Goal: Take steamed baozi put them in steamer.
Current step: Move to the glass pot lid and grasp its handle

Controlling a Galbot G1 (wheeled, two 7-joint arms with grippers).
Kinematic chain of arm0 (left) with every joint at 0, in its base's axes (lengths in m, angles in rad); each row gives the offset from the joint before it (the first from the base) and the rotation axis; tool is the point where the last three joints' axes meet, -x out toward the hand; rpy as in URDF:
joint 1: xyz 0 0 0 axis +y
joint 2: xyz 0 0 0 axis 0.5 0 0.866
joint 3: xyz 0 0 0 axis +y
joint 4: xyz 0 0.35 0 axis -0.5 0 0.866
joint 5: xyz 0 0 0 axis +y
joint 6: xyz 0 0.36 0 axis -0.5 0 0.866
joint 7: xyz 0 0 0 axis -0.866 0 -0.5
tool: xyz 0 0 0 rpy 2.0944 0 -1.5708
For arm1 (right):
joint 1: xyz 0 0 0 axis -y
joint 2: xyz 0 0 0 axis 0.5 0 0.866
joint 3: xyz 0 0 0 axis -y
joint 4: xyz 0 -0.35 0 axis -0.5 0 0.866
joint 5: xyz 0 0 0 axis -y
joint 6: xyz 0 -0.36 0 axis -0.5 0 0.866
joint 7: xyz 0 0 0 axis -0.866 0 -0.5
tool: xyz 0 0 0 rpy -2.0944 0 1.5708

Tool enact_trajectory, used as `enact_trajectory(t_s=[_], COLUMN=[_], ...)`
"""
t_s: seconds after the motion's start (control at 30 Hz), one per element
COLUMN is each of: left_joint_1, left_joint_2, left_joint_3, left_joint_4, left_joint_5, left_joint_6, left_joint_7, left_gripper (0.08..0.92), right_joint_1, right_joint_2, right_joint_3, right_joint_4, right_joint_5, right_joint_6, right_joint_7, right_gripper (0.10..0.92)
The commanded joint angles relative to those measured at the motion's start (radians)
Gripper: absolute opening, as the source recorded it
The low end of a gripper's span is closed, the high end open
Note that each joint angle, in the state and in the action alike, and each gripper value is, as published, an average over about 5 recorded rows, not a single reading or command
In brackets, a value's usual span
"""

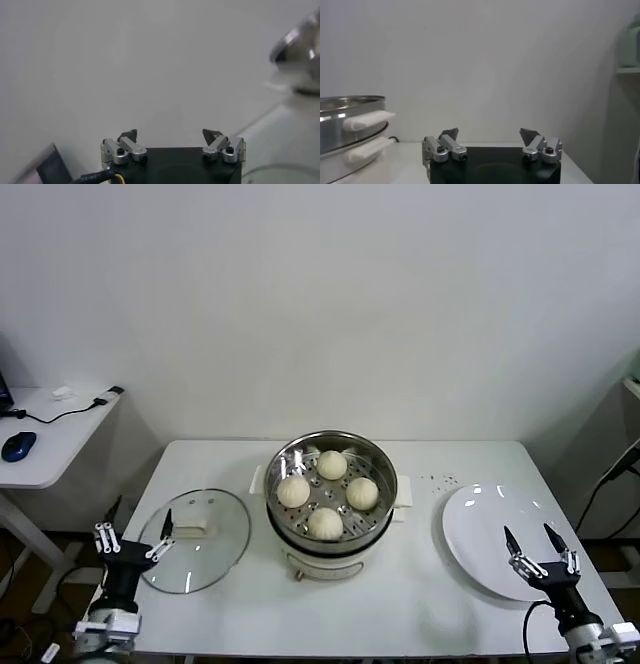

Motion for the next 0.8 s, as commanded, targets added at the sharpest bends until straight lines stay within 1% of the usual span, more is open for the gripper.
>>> enact_trajectory(t_s=[0.03,0.13,0.27,0.63,0.8], left_joint_1=[-0.016,-0.05,-0.079,-0.176,-0.227], left_joint_2=[0.052,0.032,0.014,-0.045,-0.064], left_joint_3=[0.038,0.051,0.07,0.103,0.113], left_joint_4=[0.195,0.245,0.3,0.388,0.45], left_joint_5=[0.596,0.644,0.674,0.748,0.755], left_joint_6=[-0.002,0.027,0.033,0.067,0.059], left_joint_7=[-0.109,-0.097,-0.097,-0.087,-0.092], left_gripper=[0.823,0.823,0.823,0.823,0.823], right_joint_1=[-0.061,-0.06,-0.061,-0.071,-0.079], right_joint_2=[0.066,0.068,0.067,0.089,0.094], right_joint_3=[0.03,0.026,0.027,0.032,0.039], right_joint_4=[0.044,0.059,0.066,0.078,0.087], right_joint_5=[0.012,0.015,0.013,0.005,0.01], right_joint_6=[-0.018,-0.027,-0.03,-0.035,-0.036], right_joint_7=[0.009,0.012,0.014,0.023,0.025], right_gripper=[0.823,0.823,0.823,0.823,0.823])
